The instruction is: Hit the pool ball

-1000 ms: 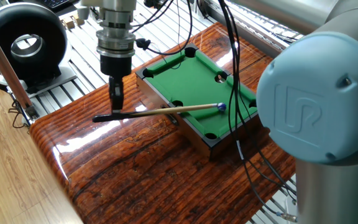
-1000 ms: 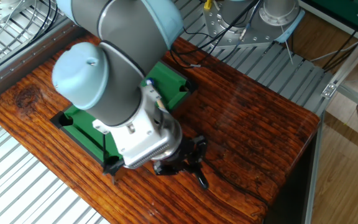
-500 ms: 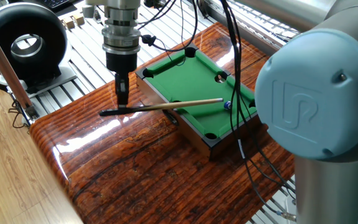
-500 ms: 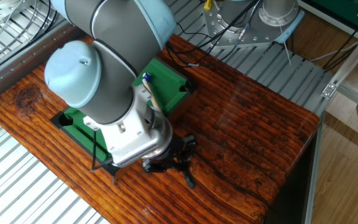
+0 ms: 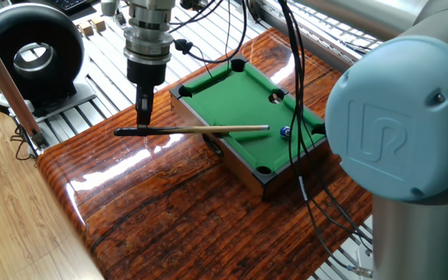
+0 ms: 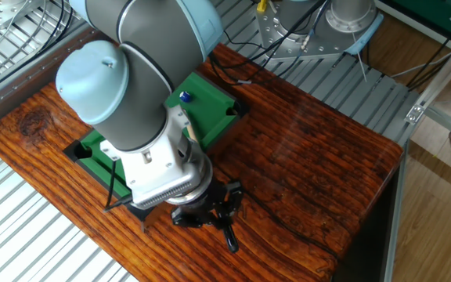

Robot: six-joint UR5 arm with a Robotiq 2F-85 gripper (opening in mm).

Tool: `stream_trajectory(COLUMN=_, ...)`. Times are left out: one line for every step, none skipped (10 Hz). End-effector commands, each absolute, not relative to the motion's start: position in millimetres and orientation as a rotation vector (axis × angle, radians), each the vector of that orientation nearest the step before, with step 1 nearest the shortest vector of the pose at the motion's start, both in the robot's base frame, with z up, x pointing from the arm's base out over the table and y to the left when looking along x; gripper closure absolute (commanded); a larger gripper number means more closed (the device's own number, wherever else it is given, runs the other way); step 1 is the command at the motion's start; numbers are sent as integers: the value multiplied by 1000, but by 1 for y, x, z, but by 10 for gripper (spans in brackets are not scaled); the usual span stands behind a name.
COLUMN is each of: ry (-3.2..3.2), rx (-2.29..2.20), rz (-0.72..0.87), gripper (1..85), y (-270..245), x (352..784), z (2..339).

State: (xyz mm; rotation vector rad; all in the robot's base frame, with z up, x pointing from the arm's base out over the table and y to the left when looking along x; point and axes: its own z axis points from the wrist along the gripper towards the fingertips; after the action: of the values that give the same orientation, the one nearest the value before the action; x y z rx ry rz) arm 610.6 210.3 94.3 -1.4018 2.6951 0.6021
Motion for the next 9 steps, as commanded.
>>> stream_trajectory(ry=2715, rx=-1363, rz=617, gripper=847, y=209, x=609, z=98)
stream_trajectory(ry=2727, rx=-1364, rz=610, gripper=847, y=207, x=607, z=98)
stream_trajectory(ry=2735, rx=-1363, rz=617, gripper=847, y=206, x=605, z=98)
stream_trajectory(ry=2749, rx=-1365, rz=621, gripper=847, y=204, x=602, z=98)
stream_trajectory(ry=2754, rx=-1370, rz=629, gripper=847, y=203, x=599, z=98)
stream_trajectory(ry=2753, rx=-1371, rz=637, gripper=847, y=204, x=599, z=98)
stream_trajectory(ry=2753, rx=-1371, rz=637, gripper=847, y=204, x=599, z=98)
stream_trajectory(ry=2754, rx=-1370, rz=641, gripper=847, y=205, x=598, z=98)
stream_trajectory(ry=2753, rx=-1371, rz=647, gripper=847, y=205, x=597, z=99)
